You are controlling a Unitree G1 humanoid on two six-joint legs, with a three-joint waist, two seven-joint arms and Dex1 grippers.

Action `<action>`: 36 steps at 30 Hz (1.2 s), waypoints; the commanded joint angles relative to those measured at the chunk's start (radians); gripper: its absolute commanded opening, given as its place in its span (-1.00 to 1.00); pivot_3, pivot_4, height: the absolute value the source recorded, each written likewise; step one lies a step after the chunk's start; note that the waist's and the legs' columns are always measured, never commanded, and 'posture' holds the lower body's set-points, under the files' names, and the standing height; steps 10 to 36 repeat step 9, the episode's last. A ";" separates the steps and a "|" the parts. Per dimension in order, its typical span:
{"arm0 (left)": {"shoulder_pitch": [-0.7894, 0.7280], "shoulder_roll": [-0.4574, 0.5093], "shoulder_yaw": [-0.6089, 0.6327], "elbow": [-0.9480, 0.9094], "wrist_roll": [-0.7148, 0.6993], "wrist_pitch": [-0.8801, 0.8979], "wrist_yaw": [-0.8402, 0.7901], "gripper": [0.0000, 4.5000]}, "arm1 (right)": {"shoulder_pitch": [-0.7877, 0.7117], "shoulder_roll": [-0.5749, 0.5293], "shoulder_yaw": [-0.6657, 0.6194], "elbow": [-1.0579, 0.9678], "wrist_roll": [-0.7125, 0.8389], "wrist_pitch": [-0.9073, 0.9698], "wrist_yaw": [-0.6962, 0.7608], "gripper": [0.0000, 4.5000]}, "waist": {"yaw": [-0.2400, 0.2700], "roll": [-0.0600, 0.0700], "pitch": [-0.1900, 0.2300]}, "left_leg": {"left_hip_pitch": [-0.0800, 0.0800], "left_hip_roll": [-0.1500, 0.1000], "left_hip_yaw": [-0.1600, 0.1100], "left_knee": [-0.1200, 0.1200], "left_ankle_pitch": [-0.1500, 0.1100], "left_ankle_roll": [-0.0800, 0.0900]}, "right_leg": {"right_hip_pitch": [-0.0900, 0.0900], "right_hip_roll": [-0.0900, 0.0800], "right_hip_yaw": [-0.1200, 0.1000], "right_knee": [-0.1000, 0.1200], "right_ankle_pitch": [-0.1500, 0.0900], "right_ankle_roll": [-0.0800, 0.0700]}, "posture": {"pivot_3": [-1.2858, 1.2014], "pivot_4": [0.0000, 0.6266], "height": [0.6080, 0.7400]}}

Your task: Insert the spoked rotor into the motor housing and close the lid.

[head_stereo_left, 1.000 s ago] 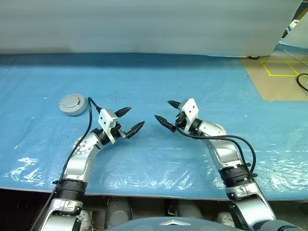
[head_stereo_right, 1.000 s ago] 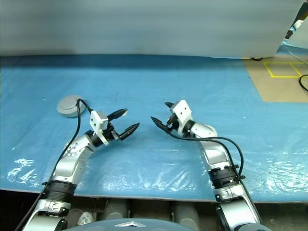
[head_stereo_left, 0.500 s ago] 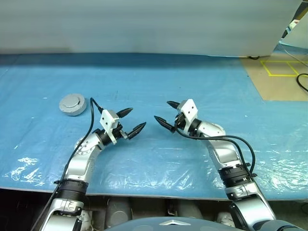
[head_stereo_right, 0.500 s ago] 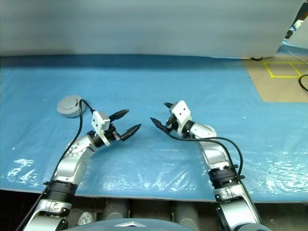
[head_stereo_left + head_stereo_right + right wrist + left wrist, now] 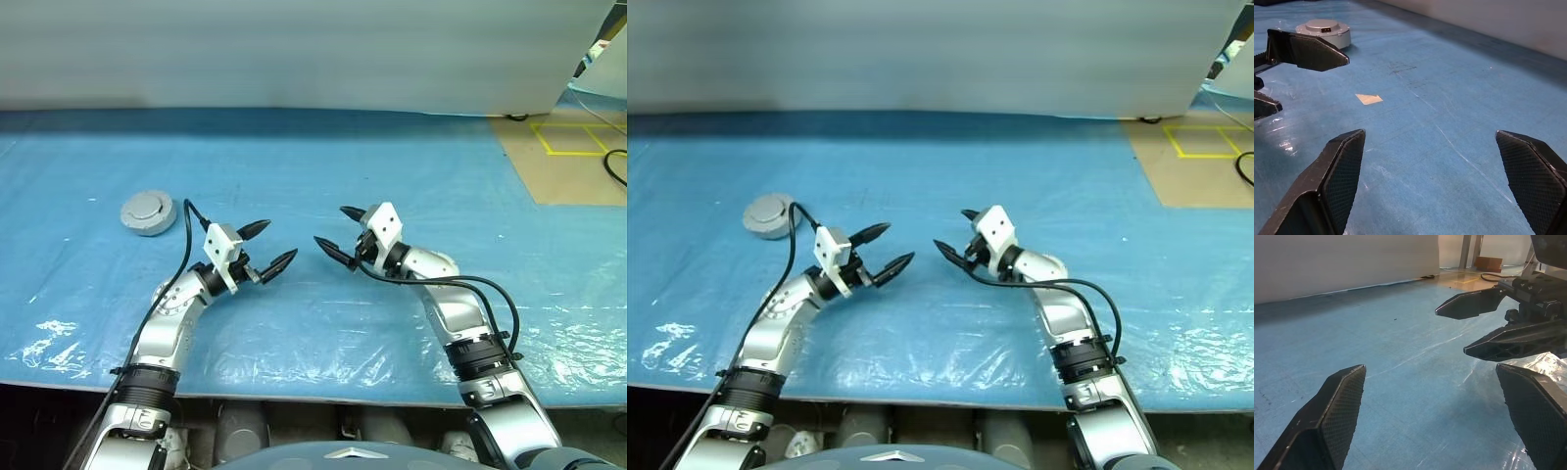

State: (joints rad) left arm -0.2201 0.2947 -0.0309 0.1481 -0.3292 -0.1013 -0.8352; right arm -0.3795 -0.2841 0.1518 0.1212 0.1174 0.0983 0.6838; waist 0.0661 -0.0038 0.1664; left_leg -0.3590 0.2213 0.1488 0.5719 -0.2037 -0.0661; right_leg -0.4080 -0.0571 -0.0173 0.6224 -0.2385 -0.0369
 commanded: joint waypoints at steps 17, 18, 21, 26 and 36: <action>-0.002 0.004 0.005 -0.016 0.002 -0.018 -0.005 1.00 | -0.020 -0.002 0.005 -0.009 -0.006 -0.030 0.010 0.99 | 0.000 0.000 0.000 | 0.000 0.000 0.000 0.000 0.000 0.000 | 0.000 0.000 0.000 0.000 0.000 0.000 | 0.03 -0.52 1.00; -0.002 0.004 0.005 -0.016 0.002 -0.018 -0.005 1.00 | -0.020 -0.002 0.005 -0.009 -0.006 -0.030 0.010 0.99 | 0.000 0.000 0.000 | 0.000 0.000 0.000 0.000 0.000 0.000 | 0.000 0.000 0.000 0.000 0.000 0.000 | 0.03 -0.52 1.00; -0.002 0.004 0.005 -0.016 0.002 -0.018 -0.005 1.00 | -0.020 -0.002 0.005 -0.009 -0.006 -0.030 0.010 0.99 | 0.000 0.000 0.000 | 0.000 0.000 0.000 0.000 0.000 0.000 | 0.000 0.000 0.000 0.000 0.000 0.000 | 0.03 -0.52 1.00; -0.002 0.004 0.005 -0.016 0.002 -0.018 -0.005 1.00 | -0.020 -0.002 0.005 -0.009 -0.006 -0.030 0.010 0.99 | 0.000 0.000 0.000 | 0.000 0.000 0.000 0.000 0.000 0.000 | 0.000 0.000 0.000 0.000 0.000 0.000 | 0.03 -0.52 1.00; -0.002 0.004 0.005 -0.016 0.002 -0.018 -0.005 1.00 | -0.020 -0.002 0.005 -0.009 -0.006 -0.030 0.010 0.99 | 0.000 0.000 0.000 | 0.000 0.000 0.000 0.000 0.000 0.000 | 0.000 0.000 0.000 0.000 0.000 0.000 | 0.03 -0.52 1.00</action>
